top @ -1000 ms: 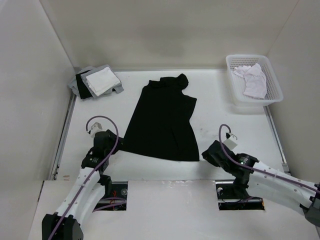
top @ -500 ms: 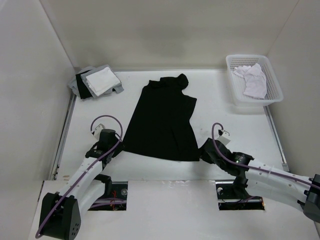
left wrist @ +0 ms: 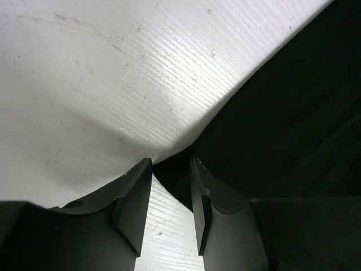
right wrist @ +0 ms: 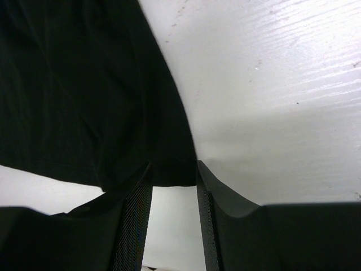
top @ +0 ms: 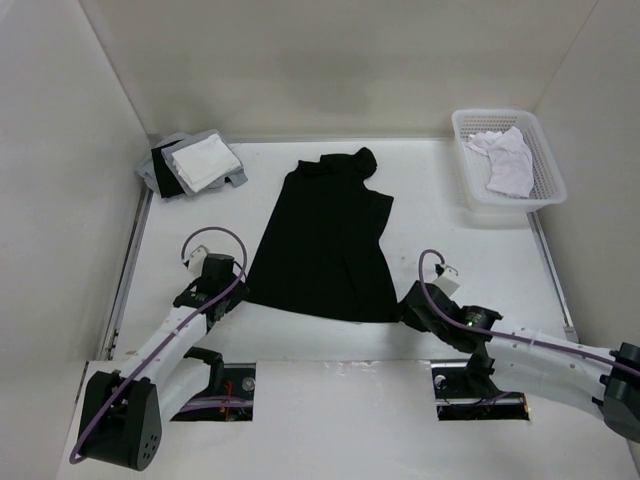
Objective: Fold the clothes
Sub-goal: Flatten the tank top out
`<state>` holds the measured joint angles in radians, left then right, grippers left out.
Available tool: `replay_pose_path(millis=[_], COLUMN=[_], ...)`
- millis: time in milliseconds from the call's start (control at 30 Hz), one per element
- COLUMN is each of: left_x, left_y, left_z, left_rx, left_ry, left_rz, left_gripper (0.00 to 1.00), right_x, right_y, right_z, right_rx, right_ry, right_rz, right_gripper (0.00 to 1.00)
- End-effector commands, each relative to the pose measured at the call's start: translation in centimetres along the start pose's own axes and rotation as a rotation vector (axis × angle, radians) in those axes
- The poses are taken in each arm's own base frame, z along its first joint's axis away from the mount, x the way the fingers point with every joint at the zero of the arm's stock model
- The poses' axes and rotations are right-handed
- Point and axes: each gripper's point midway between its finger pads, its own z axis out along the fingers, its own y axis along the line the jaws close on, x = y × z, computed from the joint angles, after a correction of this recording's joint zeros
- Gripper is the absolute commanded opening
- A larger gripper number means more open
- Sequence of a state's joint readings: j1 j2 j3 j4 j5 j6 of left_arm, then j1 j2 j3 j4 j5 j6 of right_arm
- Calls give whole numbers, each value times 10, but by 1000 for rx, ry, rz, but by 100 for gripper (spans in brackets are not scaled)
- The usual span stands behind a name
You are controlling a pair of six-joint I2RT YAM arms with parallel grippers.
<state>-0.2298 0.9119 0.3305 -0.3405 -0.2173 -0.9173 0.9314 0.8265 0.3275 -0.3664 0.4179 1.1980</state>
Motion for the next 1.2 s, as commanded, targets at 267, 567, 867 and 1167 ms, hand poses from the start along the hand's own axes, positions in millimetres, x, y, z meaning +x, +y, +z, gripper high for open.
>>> replay_pose_path(millis=[267, 567, 867, 1167], left_x=[-3, 12, 9, -5], left_y=[18, 3, -1, -33], left_z=[-1, 1, -2, -20], left_rx=[-103, -63, -43, 125], left_ry=[-5, 49, 52, 6], left_rz=[29, 94, 82, 61], left_gripper=[38, 33, 6, 1], right_x=[12, 12, 14, 18], right_y=[0, -2, -6, -6], right_z=[6, 4, 4, 8], right_rx=[3, -20, -16, 12], right_ry=[19, 14, 19, 41], right_rz=[-19, -7, 20, 15], right_gripper=[42, 42, 40, 36])
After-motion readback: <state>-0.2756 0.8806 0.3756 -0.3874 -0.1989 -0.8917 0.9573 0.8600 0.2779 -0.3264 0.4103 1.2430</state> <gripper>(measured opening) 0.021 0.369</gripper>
